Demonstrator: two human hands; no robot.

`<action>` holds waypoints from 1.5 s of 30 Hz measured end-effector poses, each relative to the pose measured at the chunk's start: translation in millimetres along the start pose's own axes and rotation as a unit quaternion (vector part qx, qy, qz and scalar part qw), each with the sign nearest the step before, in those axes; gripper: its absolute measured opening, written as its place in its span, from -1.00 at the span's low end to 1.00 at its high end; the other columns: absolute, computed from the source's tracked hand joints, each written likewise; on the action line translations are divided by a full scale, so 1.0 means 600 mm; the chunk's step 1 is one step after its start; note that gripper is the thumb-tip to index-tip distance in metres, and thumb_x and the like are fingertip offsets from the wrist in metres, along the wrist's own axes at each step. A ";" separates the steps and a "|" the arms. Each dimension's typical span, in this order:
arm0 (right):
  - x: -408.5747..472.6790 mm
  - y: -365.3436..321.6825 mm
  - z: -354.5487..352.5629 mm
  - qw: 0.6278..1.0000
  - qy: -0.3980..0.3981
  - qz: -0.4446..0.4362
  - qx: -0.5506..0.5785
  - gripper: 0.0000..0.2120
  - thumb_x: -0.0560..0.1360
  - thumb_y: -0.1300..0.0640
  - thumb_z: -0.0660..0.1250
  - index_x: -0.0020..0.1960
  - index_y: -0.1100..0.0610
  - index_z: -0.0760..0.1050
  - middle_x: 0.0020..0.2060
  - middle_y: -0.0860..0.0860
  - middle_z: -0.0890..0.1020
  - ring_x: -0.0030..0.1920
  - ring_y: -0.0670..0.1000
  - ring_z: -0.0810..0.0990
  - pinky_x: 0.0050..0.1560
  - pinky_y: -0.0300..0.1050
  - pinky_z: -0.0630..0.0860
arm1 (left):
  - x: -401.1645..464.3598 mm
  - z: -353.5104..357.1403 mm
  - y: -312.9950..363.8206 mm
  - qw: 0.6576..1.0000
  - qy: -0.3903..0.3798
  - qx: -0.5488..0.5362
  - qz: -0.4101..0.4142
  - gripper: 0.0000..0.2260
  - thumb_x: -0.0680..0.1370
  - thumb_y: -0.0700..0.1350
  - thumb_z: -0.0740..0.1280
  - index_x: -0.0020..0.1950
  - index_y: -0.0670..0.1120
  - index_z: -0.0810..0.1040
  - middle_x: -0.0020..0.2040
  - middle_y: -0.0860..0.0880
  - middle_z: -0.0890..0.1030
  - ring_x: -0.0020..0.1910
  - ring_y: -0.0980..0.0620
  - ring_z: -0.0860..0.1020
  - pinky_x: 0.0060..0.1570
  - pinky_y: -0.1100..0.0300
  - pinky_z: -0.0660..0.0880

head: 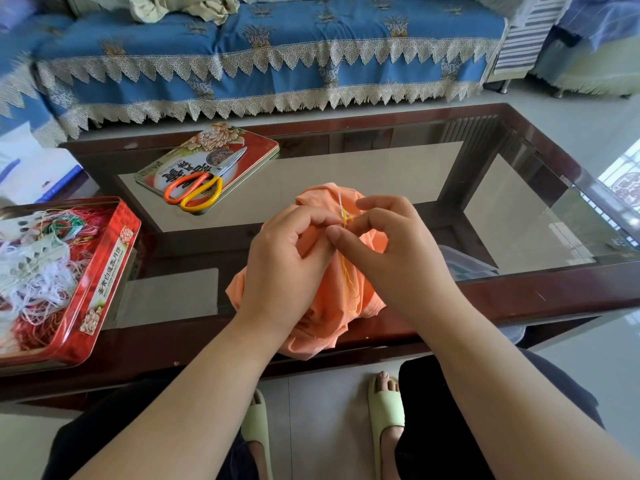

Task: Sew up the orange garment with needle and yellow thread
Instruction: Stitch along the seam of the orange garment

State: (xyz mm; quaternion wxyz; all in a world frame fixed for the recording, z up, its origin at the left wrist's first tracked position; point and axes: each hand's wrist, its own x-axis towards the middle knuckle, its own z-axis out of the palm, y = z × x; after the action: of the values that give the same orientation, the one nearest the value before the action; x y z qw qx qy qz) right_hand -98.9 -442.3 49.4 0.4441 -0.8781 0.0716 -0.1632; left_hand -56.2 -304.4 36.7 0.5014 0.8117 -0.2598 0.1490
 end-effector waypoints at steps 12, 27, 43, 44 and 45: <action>0.003 -0.008 -0.012 0.999 -0.039 -0.002 0.022 -0.87 0.52 -0.01 0.33 -0.14 -0.01 0.62 0.12 -0.19 0.50 0.20 -0.17 0.43 0.16 -0.23 0.42 | 0.011 -0.012 0.010 0.961 -0.070 -0.153 -0.219 -0.91 0.56 -0.03 0.35 -0.06 0.18 0.62 -0.08 0.22 0.66 0.02 0.24 0.59 0.01 0.34 0.54; 0.002 -0.011 -0.016 0.997 -0.004 -0.071 -0.011 -0.88 0.55 0.09 0.32 0.00 0.05 0.63 0.02 -0.16 0.51 0.06 -0.15 0.51 0.04 -0.37 0.48 | 0.017 -0.023 0.020 0.928 -0.133 -0.216 -0.273 -0.60 0.31 0.30 0.41 -0.02 0.06 0.68 -0.01 0.01 0.69 0.07 -0.04 0.62 0.20 -0.10 0.52; 0.014 -0.003 -0.021 0.995 -0.008 0.015 0.096 -0.93 0.49 0.00 0.38 -0.16 -0.09 0.61 -0.10 -0.06 0.63 -0.07 -0.13 0.58 0.05 -0.12 0.56 | 0.012 -0.022 0.026 0.914 -0.137 -0.252 -0.288 -0.73 0.29 0.18 0.45 -0.08 0.13 0.72 -0.01 0.05 0.70 0.11 -0.03 0.61 0.26 -0.13 0.48; 0.014 -0.003 -0.023 0.994 -0.010 0.020 0.111 -0.92 0.49 0.02 0.38 -0.17 -0.07 0.63 -0.11 -0.06 0.64 -0.07 -0.13 0.58 0.04 -0.13 0.56 | 0.012 -0.022 0.028 0.915 -0.138 -0.249 -0.286 -0.74 0.30 0.17 0.45 -0.09 0.13 0.72 -0.02 0.06 0.70 0.10 -0.02 0.61 0.26 -0.13 0.47; 0.014 -0.005 -0.024 0.992 -0.009 0.024 0.125 -0.91 0.50 0.03 0.38 -0.16 -0.03 0.64 -0.12 -0.05 0.64 -0.08 -0.13 0.59 0.03 -0.14 0.57 | 0.012 -0.021 0.029 0.917 -0.141 -0.242 -0.282 -0.73 0.29 0.19 0.44 -0.09 0.13 0.71 -0.02 0.07 0.70 0.10 -0.02 0.60 0.26 -0.13 0.47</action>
State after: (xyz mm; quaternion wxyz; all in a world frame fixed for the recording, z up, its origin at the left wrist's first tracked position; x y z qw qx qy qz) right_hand -96.1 -453.9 61.5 0.5550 -0.8150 0.0680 -0.1523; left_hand -59.9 -301.8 59.0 0.6621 0.7175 -0.1162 -0.1827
